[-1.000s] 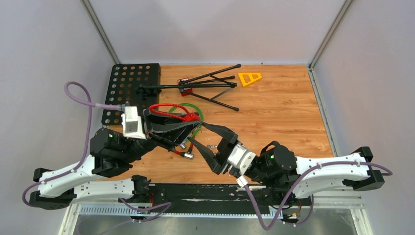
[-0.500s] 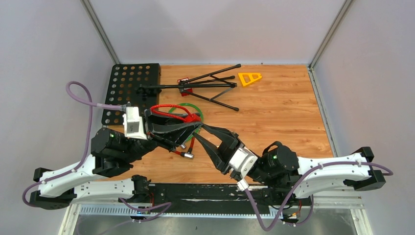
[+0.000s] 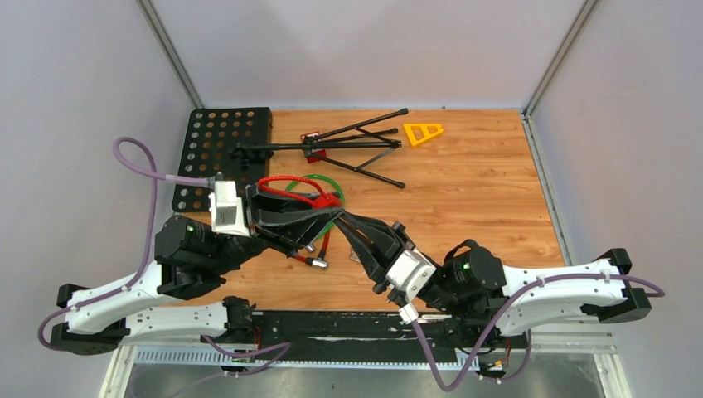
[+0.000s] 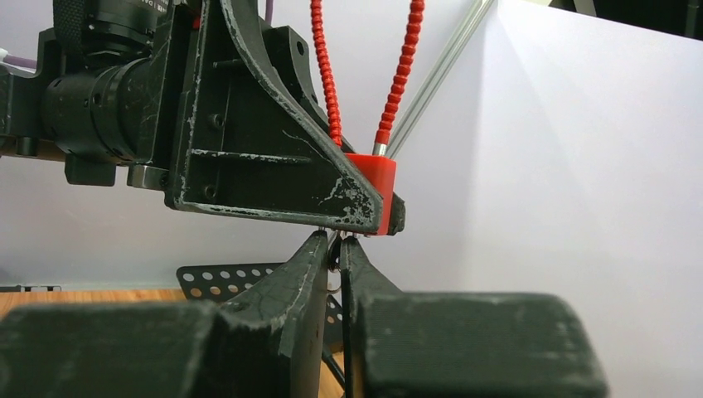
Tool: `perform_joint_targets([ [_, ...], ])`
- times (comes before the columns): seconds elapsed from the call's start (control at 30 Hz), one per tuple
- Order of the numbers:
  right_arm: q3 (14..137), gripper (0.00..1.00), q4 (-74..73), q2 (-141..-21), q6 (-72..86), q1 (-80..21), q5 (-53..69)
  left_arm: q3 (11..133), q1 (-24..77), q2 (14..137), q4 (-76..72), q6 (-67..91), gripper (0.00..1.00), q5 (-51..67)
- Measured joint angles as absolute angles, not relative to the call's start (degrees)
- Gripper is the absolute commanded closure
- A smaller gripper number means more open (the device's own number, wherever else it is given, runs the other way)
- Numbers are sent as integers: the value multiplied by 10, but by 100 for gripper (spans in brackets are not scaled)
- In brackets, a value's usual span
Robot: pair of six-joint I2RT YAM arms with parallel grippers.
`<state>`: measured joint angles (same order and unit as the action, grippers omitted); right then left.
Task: Lock with the key
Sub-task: Lock the lock.
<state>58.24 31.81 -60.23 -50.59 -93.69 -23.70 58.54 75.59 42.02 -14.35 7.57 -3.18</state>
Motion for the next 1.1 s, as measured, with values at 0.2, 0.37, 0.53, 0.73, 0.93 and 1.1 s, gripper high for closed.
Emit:
perform_joint_targets([
  [0.2, 591, 100, 284, -590, -471, -937, -229, 587, 753, 420, -142, 73, 100, -12],
  [0.37, 597, 100, 243, -571, -422, -935, -205, 588, 753, 421, -141, 72, 100, 24],
  [0.53, 613, 100, 195, -554, -354, -913, -154, 594, 750, 423, -142, 74, 100, 60],
  [0.73, 618, 100, 141, -518, -275, -877, -57, 608, 748, 442, -147, 79, 100, 117],
  [0.93, 644, 100, 90, -500, -221, -856, 36, 627, 748, 464, -165, 96, 100, 187],
  [1.1, 655, 92, 66, -494, -192, -848, 86, 632, 748, 472, -173, 109, 100, 237],
])
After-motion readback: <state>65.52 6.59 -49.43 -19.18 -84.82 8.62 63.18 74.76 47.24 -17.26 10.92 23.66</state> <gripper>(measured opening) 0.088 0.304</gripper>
